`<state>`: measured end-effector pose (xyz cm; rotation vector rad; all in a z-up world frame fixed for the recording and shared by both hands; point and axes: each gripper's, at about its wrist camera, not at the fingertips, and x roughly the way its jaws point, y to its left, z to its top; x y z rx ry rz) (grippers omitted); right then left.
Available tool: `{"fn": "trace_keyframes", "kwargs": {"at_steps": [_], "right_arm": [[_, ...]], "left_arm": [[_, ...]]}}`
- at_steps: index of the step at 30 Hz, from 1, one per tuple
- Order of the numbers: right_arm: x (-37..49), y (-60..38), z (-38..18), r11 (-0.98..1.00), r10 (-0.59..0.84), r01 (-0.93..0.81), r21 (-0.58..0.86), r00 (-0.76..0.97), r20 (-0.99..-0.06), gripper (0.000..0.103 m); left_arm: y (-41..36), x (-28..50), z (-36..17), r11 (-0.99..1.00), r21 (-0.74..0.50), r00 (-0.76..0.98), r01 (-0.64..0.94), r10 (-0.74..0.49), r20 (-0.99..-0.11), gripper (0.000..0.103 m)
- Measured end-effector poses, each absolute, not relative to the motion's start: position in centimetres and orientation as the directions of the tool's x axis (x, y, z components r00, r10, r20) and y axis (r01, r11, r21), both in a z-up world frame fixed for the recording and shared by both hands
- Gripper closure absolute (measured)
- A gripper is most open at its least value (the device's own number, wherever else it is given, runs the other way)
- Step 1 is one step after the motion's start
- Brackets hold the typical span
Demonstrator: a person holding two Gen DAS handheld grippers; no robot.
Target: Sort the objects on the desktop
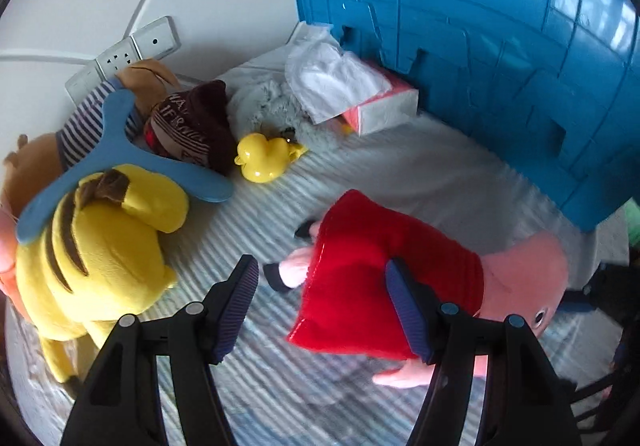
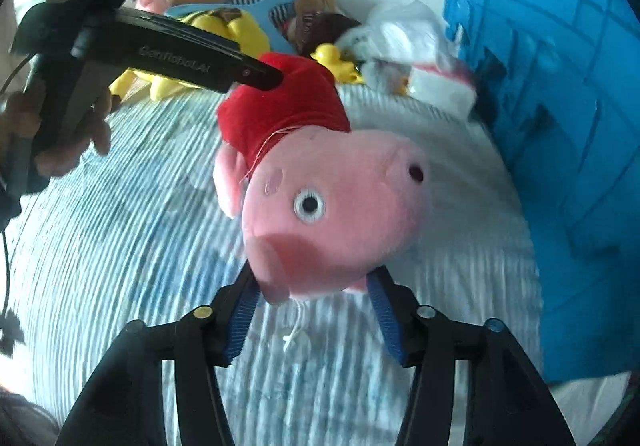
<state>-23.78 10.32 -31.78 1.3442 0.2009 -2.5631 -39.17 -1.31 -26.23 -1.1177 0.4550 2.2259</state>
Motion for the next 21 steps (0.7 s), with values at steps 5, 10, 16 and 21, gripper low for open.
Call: {"fn": "trace_keyframes", "kwargs": {"at_steps": [5, 10, 16, 21], "right_arm": [[-23.7, 10.9, -30.9, -0.972, -0.113, 0.230, -0.036, -0.602, -0.790, 0.023], [-25.8, 11.5, -31.7, -0.985, -0.080, 0.173, -0.027, -0.584, -0.808, 0.017], [-25.7, 12.3, -31.8, -0.986, -0.096, 0.168, -0.007, -0.597, -0.796, 0.032], [-24.9, 12.4, -31.4, -0.981, -0.133, 0.193, 0.016, -0.611, -0.781, 0.045]], "left_arm": [[0.1, -40.3, -27.0, -0.756, 0.012, -0.432, -0.655, 0.362, -0.826, 0.036], [1.6, -40.3, -27.6, -0.749, 0.037, -0.441, -0.662, 0.349, -0.827, 0.036], [2.1, -39.9, -27.5, -0.736, 0.009, -0.419, -0.677, 0.375, -0.827, 0.064], [2.0, -39.0, -26.8, -0.728, 0.029, -0.430, -0.685, 0.372, -0.823, 0.070]]}}
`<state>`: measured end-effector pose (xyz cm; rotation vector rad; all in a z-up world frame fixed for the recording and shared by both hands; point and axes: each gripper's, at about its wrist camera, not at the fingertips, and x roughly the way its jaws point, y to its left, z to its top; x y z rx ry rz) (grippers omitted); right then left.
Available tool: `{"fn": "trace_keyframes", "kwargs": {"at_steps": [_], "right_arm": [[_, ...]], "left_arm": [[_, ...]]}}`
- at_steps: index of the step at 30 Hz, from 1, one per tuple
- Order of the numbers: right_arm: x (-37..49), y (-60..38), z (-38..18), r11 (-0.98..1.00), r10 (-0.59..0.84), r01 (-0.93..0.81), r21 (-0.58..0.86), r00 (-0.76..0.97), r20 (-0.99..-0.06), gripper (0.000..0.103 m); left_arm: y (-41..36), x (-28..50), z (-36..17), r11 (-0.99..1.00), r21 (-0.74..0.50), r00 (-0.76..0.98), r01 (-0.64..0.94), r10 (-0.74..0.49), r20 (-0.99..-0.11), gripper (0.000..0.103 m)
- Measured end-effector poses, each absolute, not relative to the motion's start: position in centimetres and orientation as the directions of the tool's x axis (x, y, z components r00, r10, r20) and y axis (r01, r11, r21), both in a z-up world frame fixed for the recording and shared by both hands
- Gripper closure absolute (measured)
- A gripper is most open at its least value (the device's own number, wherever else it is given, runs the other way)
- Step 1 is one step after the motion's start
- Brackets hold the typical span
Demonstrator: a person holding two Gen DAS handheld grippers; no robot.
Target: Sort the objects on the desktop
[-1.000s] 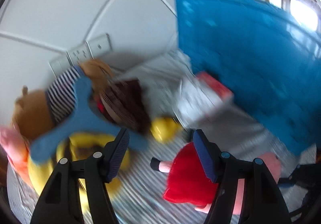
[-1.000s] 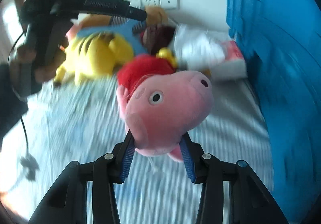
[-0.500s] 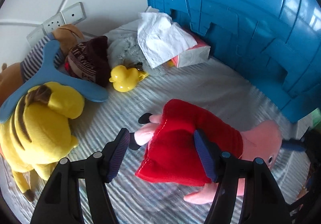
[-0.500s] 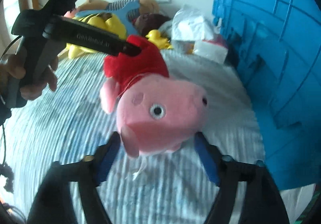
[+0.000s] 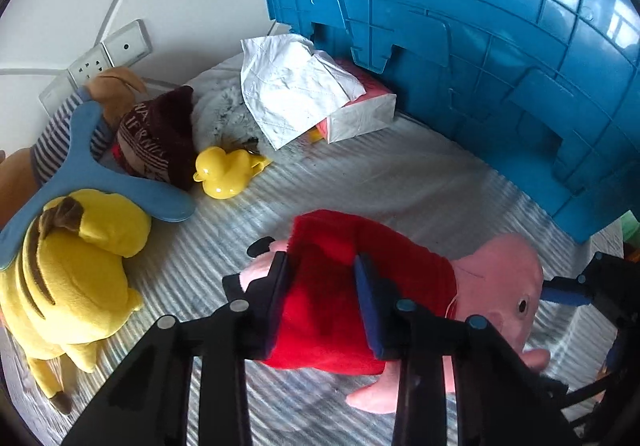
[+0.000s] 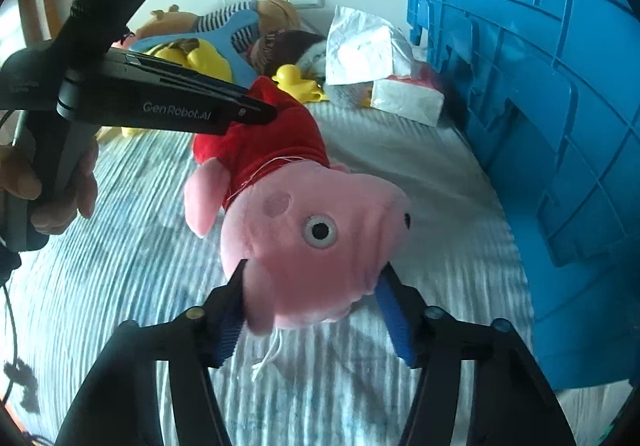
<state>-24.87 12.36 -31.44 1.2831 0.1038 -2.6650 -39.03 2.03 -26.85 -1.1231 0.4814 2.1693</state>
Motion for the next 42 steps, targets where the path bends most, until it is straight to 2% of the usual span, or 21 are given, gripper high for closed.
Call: {"fn": "trace_keyframes", "kwargs": {"at_steps": [1, 6, 7, 8, 12, 15, 16, 26, 27, 28, 30, 31, 32, 36, 39, 42], "right_arm": [[-24.6, 12.3, -31.3, -0.980, -0.135, 0.199, 0.014, -0.611, -0.780, 0.046], [-23.7, 11.4, -29.9, -0.969, -0.153, 0.246, -0.011, -0.635, -0.757, 0.052], [-23.6, 11.3, -29.5, -0.967, -0.160, 0.253, -0.009, -0.640, -0.752, 0.056], [-23.5, 11.3, -29.2, -0.965, -0.167, 0.261, -0.007, -0.641, -0.749, 0.068], [-23.5, 10.9, -29.0, -0.959, -0.154, 0.280, -0.037, -0.629, -0.762, 0.073], [-23.3, 11.1, -29.4, -0.961, -0.171, 0.277, -0.006, -0.608, -0.776, 0.079], [-23.0, 11.1, -29.3, -0.961, -0.173, 0.277, -0.004, -0.610, -0.773, 0.102], [-22.0, 10.4, -29.1, -0.958, -0.158, 0.285, -0.032, -0.619, -0.770, 0.103], [-21.9, 10.4, -29.2, -0.958, -0.155, 0.283, -0.034, -0.619, -0.770, 0.101], [-21.8, 10.3, -29.2, -0.961, -0.150, 0.276, -0.034, -0.618, -0.772, 0.095], [-21.7, 10.3, -29.4, -0.962, -0.162, 0.272, -0.016, -0.616, -0.771, 0.055], [-21.6, 10.3, -29.5, -0.963, -0.167, 0.271, -0.007, -0.614, -0.771, 0.020], [-21.3, 10.1, -29.5, -0.961, -0.173, 0.275, -0.008, -0.626, -0.760, 0.012], [-20.5, 9.1, -29.3, -0.955, -0.178, 0.294, -0.029, -0.650, -0.739, 0.012], [-20.7, 8.2, -29.8, -0.957, -0.143, 0.284, -0.065, -0.653, -0.744, 0.012], [-20.9, 7.5, -30.2, -0.957, -0.114, 0.273, -0.096, -0.662, -0.741, 0.021]], "left_arm": [[1.8, -38.8, -26.6, -0.727, 0.027, -0.431, -0.686, 0.376, -0.820, 0.076], [0.9, -37.8, -25.9, -0.732, 0.045, -0.452, -0.679, 0.370, -0.811, 0.086], [0.7, -37.6, -25.7, -0.735, 0.045, -0.457, -0.677, 0.371, -0.808, 0.087], [0.5, -37.5, -25.5, -0.737, 0.040, -0.457, -0.675, 0.374, -0.807, 0.087], [-0.2, -37.2, -25.7, -0.749, 0.028, -0.450, -0.662, 0.367, -0.814, 0.094], [-0.6, -36.7, -25.4, -0.755, 0.013, -0.453, -0.655, 0.380, -0.807, 0.096], [-0.7, -36.6, -25.1, -0.754, 0.007, -0.453, -0.657, 0.388, -0.802, 0.096], [-1.3, -35.5, -24.1, -0.752, 0.010, -0.465, -0.660, 0.398, -0.791, 0.102], [-1.5, -35.3, -23.9, -0.753, 0.018, -0.471, -0.658, 0.392, -0.791, 0.102], [-1.6, -35.2, -23.8, -0.754, 0.026, -0.475, -0.657, 0.386, -0.791, 0.102], [-1.8, -35.1, -23.8, -0.751, 0.031, -0.469, -0.659, 0.378, -0.798, 0.102], [-1.8, -35.1, -23.9, -0.752, 0.043, -0.469, -0.658, 0.365, -0.804, 0.102], [-1.9, -35.1, -24.1, -0.753, 0.048, -0.467, -0.657, 0.357, -0.809, 0.102], [-2.5, -35.1, -25.0, -0.753, 0.052, -0.459, -0.656, 0.343, -0.820, 0.102], [-3.2, -35.6, -25.4, -0.755, 0.010, -0.432, -0.656, 0.364, -0.825, 0.102], [-3.5, -35.8, -25.8, -0.748, -0.040, -0.397, -0.663, 0.396, -0.828, 0.102]]}}
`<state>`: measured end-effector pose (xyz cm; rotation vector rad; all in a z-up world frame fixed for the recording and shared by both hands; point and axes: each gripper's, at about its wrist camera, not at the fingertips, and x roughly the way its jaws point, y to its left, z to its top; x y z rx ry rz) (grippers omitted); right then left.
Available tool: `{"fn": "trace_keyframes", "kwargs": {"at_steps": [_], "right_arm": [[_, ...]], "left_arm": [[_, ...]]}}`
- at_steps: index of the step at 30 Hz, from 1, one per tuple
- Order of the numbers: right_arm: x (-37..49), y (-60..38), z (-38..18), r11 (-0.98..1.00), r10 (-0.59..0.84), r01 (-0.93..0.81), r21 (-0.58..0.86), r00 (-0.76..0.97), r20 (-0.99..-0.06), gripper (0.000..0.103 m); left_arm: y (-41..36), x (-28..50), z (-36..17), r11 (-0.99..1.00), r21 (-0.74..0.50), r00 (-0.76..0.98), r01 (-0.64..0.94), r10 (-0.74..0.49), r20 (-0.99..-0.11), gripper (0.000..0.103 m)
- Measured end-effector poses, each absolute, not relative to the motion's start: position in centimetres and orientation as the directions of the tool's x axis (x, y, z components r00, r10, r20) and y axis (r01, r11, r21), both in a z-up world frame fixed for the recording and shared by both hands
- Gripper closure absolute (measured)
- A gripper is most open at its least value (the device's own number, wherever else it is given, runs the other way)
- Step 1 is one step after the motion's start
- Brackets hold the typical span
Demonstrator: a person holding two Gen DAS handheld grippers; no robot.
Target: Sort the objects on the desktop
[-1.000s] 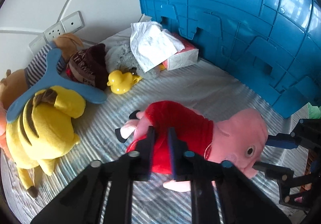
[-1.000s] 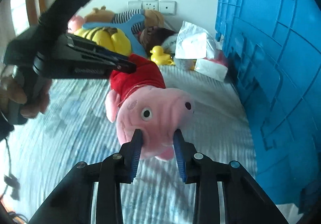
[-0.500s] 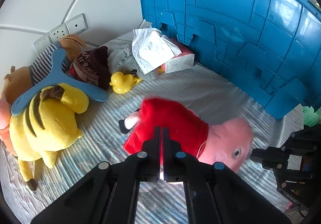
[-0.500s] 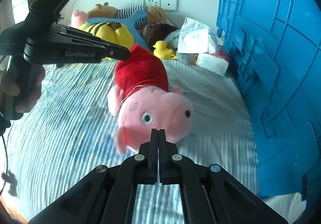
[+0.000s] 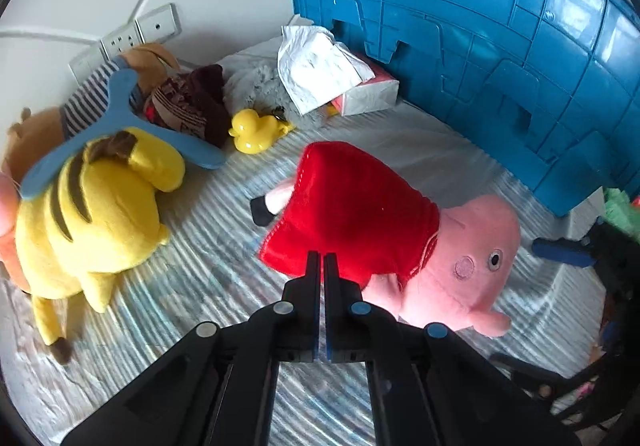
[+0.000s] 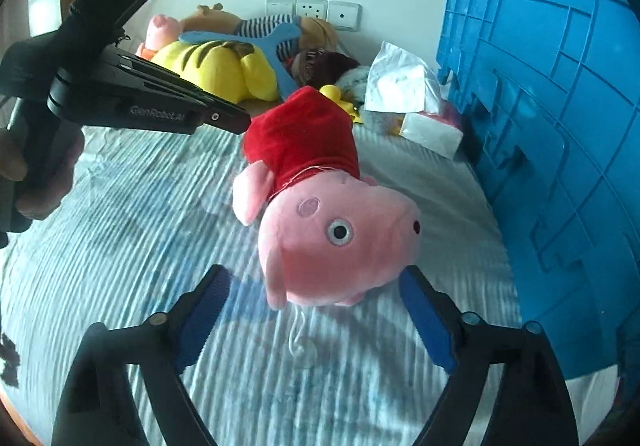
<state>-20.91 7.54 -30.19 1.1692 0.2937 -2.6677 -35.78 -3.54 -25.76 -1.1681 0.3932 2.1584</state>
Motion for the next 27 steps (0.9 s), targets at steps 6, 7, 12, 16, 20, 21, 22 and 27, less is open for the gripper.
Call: {"fn": "trace_keyframes", "kwargs": {"at_steps": [6, 7, 12, 16, 20, 21, 22, 27], "right_arm": [[-21.3, 6.0, -31.8, -0.948, -0.036, 0.255, -0.189, -0.679, -0.734, 0.040], [-21.4, 5.9, -31.9, -0.948, -0.027, 0.249, -0.196, -0.679, -0.734, 0.039], [-21.6, 5.7, -32.5, -0.946, -0.006, 0.244, -0.215, -0.675, -0.738, 0.028], [-21.5, 5.4, -32.6, -0.942, -0.007, 0.253, -0.222, -0.673, -0.740, 0.026], [-21.6, 5.1, -32.7, -0.939, -0.006, 0.259, -0.228, -0.673, -0.739, 0.019], [-21.7, 5.0, -32.8, -0.938, -0.005, 0.260, -0.230, -0.673, -0.740, 0.018], [-21.7, 4.9, -32.8, -0.938, -0.007, 0.261, -0.227, -0.671, -0.742, 0.015], [-21.8, 5.0, -32.8, -0.942, -0.006, 0.251, -0.222, -0.676, -0.737, 0.008]], "left_arm": [[-3.6, -34.0, -27.3, -0.702, -0.118, -0.307, -0.702, 0.449, -0.839, 0.102], [-3.4, -33.8, -27.6, -0.697, -0.124, -0.296, -0.706, 0.450, -0.843, 0.102], [-2.8, -32.8, -28.1, -0.663, -0.170, -0.245, -0.729, 0.485, -0.839, 0.102], [-2.5, -32.8, -28.0, -0.654, -0.174, -0.248, -0.737, 0.500, -0.830, 0.102], [-2.6, -33.3, -28.6, -0.668, -0.168, -0.254, -0.725, 0.486, -0.836, 0.102], [-2.8, -33.4, -28.9, -0.674, -0.165, -0.256, -0.720, 0.479, -0.840, 0.102], [-3.0, -33.6, -29.1, -0.693, -0.160, -0.262, -0.703, 0.461, -0.848, 0.102], [-4.0, -35.0, -29.8, -0.753, -0.194, -0.222, -0.628, 0.413, -0.883, 0.102]]}}
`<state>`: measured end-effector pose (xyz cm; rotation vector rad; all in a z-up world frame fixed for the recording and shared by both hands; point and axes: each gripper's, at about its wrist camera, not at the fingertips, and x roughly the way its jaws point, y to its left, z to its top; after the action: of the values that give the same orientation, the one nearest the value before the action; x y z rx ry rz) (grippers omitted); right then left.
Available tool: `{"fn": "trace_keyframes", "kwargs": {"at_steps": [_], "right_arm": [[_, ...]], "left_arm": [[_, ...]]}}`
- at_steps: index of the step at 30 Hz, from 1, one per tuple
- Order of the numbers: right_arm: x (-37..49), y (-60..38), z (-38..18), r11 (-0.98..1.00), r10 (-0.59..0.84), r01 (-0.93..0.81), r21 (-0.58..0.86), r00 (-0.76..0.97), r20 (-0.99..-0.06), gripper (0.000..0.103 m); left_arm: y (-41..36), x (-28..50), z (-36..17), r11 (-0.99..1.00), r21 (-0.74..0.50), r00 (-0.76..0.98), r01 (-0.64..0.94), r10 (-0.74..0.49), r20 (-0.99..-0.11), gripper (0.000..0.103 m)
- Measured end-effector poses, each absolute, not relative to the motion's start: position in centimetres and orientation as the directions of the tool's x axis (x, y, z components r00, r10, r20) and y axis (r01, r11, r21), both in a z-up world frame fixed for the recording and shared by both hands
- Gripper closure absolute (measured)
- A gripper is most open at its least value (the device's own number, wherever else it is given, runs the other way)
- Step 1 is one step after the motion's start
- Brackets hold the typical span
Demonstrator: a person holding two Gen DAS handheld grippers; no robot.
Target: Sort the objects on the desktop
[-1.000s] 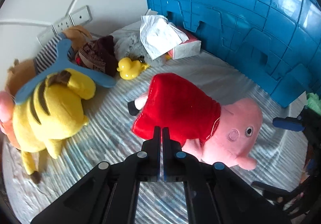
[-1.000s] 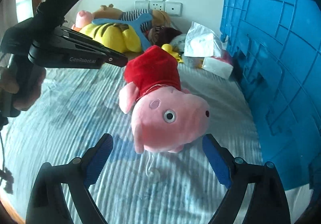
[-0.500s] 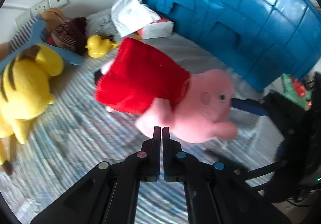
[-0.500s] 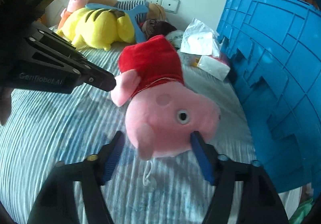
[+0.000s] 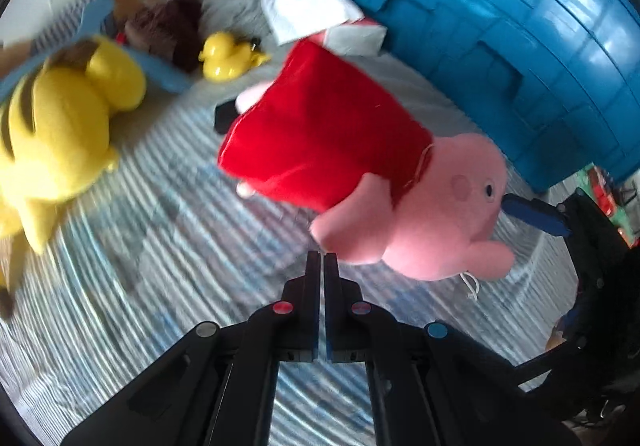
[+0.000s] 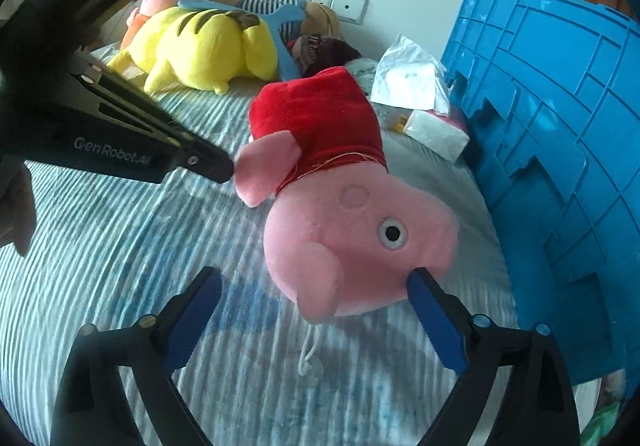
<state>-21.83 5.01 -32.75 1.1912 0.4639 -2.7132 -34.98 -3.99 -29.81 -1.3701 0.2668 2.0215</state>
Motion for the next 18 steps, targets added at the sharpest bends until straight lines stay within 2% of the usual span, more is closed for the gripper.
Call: {"fn": "trace_keyframes", "kwargs": {"at_steps": [3, 7, 10, 15, 17, 18], "right_arm": [[-21.7, 5.1, -32.2, -0.945, -0.014, 0.247, -0.216, -0.688, -0.726, 0.008], [-21.8, 4.7, -31.7, -0.942, -0.020, 0.253, -0.220, -0.696, -0.717, 0.007], [-21.7, 4.6, -31.6, -0.942, -0.027, 0.258, -0.214, -0.697, -0.717, 0.007], [-21.7, 4.8, -31.4, -0.947, -0.034, 0.253, -0.200, -0.696, -0.717, 0.007], [-21.7, 4.9, -31.3, -0.949, -0.040, 0.252, -0.191, -0.695, -0.717, 0.007], [-21.7, 4.9, -31.2, -0.948, -0.041, 0.253, -0.192, -0.697, -0.716, 0.007]], "left_arm": [[-4.4, -35.7, -29.9, -0.782, -0.211, -0.200, -0.586, 0.392, -0.898, 0.102], [-6.0, -36.3, -29.5, -0.707, -0.468, -0.088, -0.530, 0.595, -0.799, 0.102], [-6.2, -35.5, -28.4, -0.696, -0.418, -0.146, -0.583, 0.596, -0.789, 0.102], [-5.5, -33.8, -27.1, -0.612, -0.417, -0.129, -0.672, 0.651, -0.748, 0.102], [-5.0, -33.5, -27.2, -0.578, -0.456, -0.076, -0.677, 0.671, -0.737, 0.095], [-4.8, -33.6, -27.2, -0.569, -0.457, -0.068, -0.684, 0.673, -0.737, 0.069]]}}
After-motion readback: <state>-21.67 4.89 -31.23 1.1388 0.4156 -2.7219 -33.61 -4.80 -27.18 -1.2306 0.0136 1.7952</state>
